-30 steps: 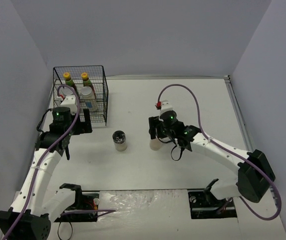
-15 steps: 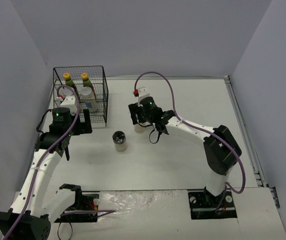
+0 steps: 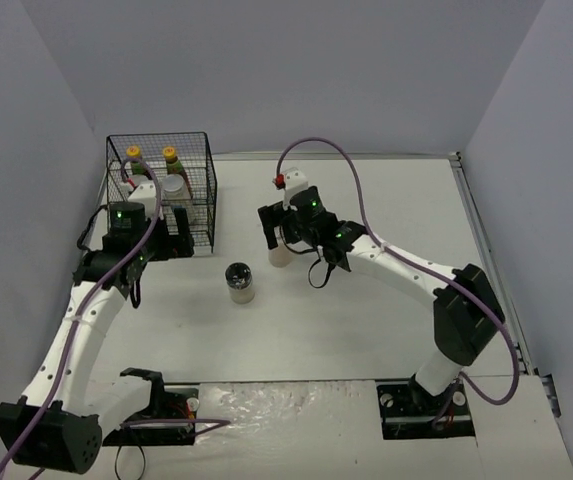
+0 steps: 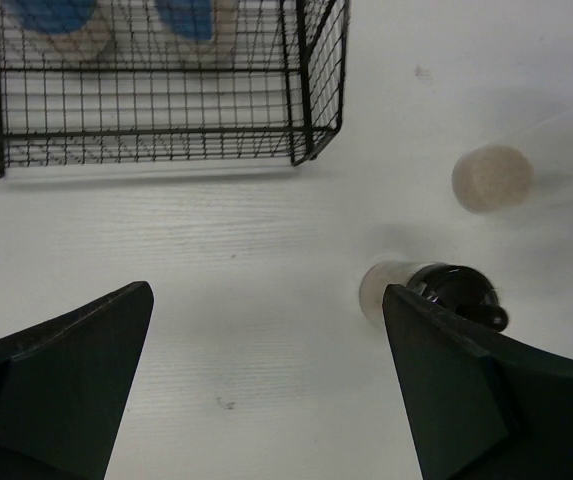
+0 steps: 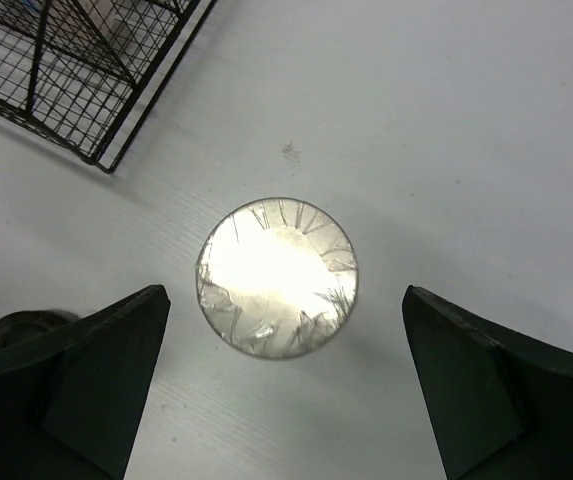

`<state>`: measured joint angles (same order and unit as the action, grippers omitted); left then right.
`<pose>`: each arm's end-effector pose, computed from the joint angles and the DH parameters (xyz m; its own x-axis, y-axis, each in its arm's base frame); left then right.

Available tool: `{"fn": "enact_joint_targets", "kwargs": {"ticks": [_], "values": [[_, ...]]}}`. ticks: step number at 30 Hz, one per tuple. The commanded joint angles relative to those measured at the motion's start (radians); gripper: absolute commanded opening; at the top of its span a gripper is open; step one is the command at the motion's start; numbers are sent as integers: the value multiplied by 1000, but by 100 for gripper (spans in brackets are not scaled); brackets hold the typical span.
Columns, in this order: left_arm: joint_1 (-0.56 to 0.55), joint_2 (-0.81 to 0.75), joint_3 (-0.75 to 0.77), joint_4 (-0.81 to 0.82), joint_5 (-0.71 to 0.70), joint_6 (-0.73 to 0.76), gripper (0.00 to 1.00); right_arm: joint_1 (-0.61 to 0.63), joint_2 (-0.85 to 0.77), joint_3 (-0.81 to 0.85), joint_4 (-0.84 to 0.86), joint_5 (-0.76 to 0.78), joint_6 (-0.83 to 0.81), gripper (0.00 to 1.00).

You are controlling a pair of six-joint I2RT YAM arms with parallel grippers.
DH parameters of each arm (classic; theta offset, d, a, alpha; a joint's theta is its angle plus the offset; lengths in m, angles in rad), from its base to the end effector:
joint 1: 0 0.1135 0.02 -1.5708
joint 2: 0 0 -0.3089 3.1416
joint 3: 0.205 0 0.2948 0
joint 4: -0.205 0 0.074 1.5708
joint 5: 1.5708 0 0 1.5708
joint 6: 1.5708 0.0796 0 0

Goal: Organize the condiment bottles

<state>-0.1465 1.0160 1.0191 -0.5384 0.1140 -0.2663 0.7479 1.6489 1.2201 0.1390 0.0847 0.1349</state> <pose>0.2731 -0.0495 0.3589 -0.5505 -0.1830 -0.8145 0.1005 0.9540 -0.2823 0.3554 0.3205 0.3122 -0.2907 -0.0869 -0.9528 -0.5844 0.8046 0.1049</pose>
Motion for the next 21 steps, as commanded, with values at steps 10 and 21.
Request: {"fn": "enact_joint_targets", "kwargs": {"ticks": [10, 21], "values": [[-388, 368, 361, 119, -70, -64, 97, -92, -716, -326, -190, 321, 40, 100], [-482, 693, 580, 93, -89, -24, 97, -182, -911, -458, -253, 320, 95, 100]]}}
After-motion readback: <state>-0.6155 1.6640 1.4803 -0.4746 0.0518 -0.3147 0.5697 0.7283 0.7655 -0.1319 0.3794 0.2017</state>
